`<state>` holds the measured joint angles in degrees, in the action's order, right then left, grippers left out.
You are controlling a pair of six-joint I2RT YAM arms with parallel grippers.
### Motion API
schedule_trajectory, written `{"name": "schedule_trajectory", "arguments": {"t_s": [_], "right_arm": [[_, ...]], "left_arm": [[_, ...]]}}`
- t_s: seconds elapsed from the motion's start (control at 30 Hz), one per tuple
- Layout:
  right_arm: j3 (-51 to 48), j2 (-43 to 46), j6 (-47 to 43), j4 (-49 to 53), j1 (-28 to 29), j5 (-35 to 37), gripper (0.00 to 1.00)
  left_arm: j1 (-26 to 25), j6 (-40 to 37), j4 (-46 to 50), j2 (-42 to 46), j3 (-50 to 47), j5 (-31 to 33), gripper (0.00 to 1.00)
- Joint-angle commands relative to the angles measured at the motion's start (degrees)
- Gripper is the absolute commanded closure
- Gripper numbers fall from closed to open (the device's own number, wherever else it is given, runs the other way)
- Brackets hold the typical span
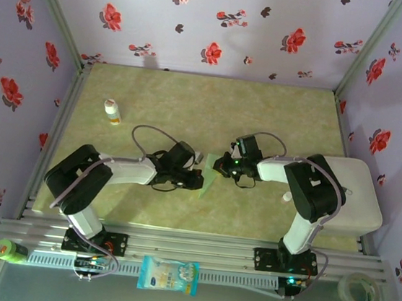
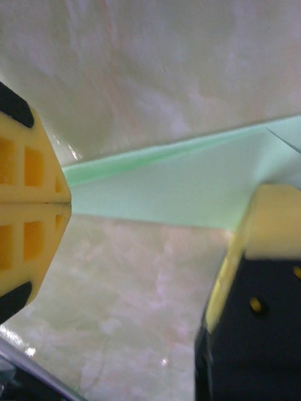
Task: Fold a paper plane with a square sheet of paper (pick it up from the middle)
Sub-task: Fold the wing for the fifth time at the center of the table.
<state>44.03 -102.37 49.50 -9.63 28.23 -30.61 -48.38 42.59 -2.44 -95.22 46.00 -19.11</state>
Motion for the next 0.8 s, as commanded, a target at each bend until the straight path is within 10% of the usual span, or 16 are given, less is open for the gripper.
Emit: {"name": "schedule_trajectory", "arguments": {"t_s": [0.0, 0.77], "right_arm": [[-1.4, -2.0, -1.6, 6.3, -0.5, 6.0, 1.0], [-2.0, -3.2, -0.8, 5.4, -0.5, 6.0, 1.0]], "left_arm": [[-0.5, 2.7, 1.8, 0.2, 3.7, -1.2, 1.0], [-3.1, 7.2, -2.0, -9.3, 0.5, 0.8, 1.0]]}}
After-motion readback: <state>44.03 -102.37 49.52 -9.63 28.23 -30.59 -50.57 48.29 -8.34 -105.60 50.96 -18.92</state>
